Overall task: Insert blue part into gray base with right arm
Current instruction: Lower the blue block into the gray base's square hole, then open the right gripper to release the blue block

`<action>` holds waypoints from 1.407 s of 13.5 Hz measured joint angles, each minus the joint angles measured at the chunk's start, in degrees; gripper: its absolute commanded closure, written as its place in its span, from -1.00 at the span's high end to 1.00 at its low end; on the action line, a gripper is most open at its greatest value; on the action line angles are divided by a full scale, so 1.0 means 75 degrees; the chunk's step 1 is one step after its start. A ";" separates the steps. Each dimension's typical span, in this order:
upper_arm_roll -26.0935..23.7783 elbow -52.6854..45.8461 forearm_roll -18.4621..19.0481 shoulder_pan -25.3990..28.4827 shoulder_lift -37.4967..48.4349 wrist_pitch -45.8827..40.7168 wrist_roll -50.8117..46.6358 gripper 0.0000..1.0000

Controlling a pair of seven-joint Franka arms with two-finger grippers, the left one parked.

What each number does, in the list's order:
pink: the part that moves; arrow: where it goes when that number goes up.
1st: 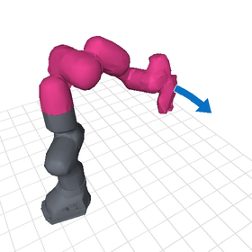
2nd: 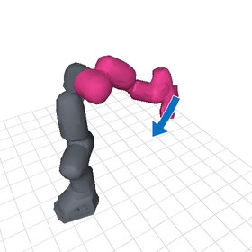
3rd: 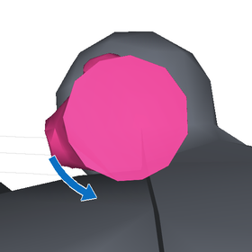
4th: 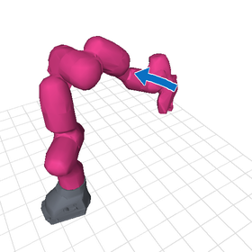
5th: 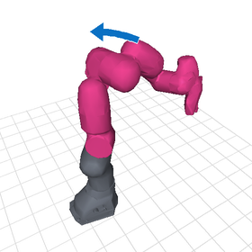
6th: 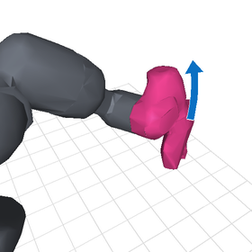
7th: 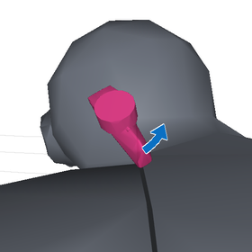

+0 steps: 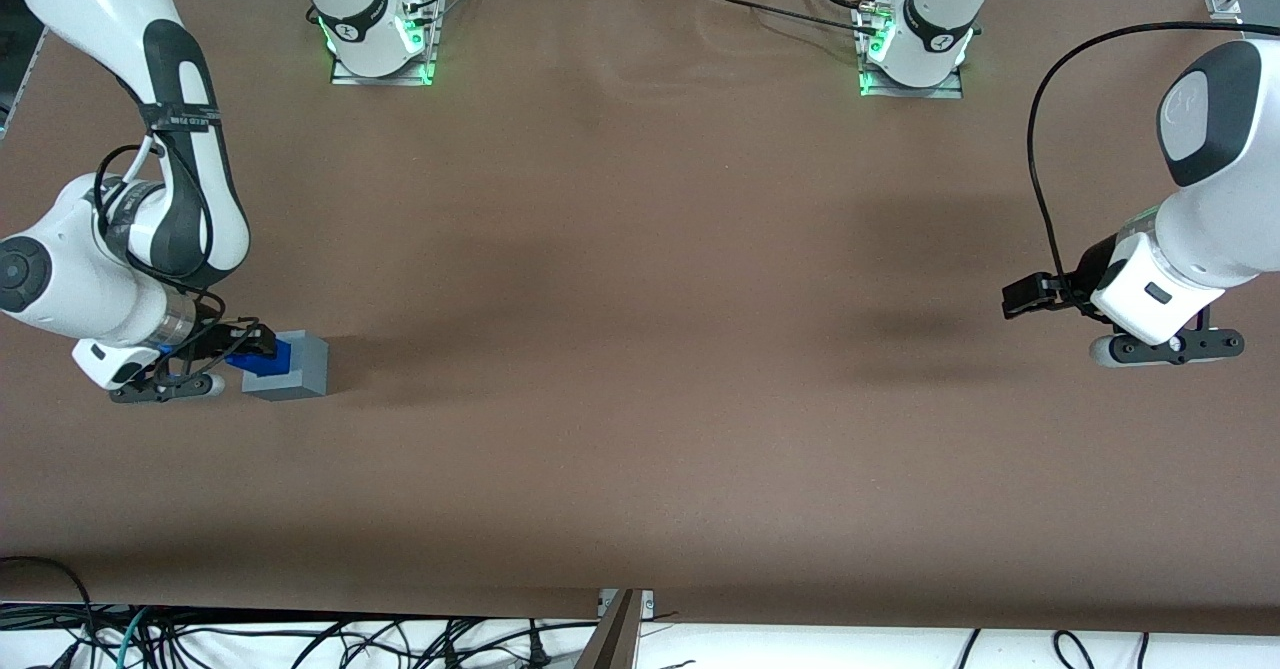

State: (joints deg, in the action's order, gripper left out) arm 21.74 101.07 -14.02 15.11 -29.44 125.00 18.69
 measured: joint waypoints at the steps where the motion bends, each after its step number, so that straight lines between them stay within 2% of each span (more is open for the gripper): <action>1: -0.0001 -0.0021 0.0001 0.0001 -0.0012 -0.0038 0.0000 -0.53; 2: -0.0001 -0.0025 0.0001 0.0000 -0.0016 -0.0041 0.0000 -0.52; 3: -0.0001 -0.0025 0.0001 0.0000 -0.0016 -0.0041 0.0000 -0.43; 4: -0.0001 -0.0025 0.0001 0.0000 -0.0016 -0.0041 0.0000 0.47; 5: -0.0001 -0.0025 0.0001 0.0000 -0.0016 -0.0041 0.0000 0.99; 12: -0.0026 -0.0512 0.0001 0.0069 -0.0210 -0.0130 0.0001 1.00; 16: -0.0027 -0.0684 0.0041 0.0201 0.0590 -0.0970 -0.0006 1.00; 19: -0.0038 -0.0731 0.0384 0.0344 0.1533 -0.1794 -0.0481 1.00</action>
State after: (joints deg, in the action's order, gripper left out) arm 21.45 95.58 -11.13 17.69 -17.94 111.54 15.08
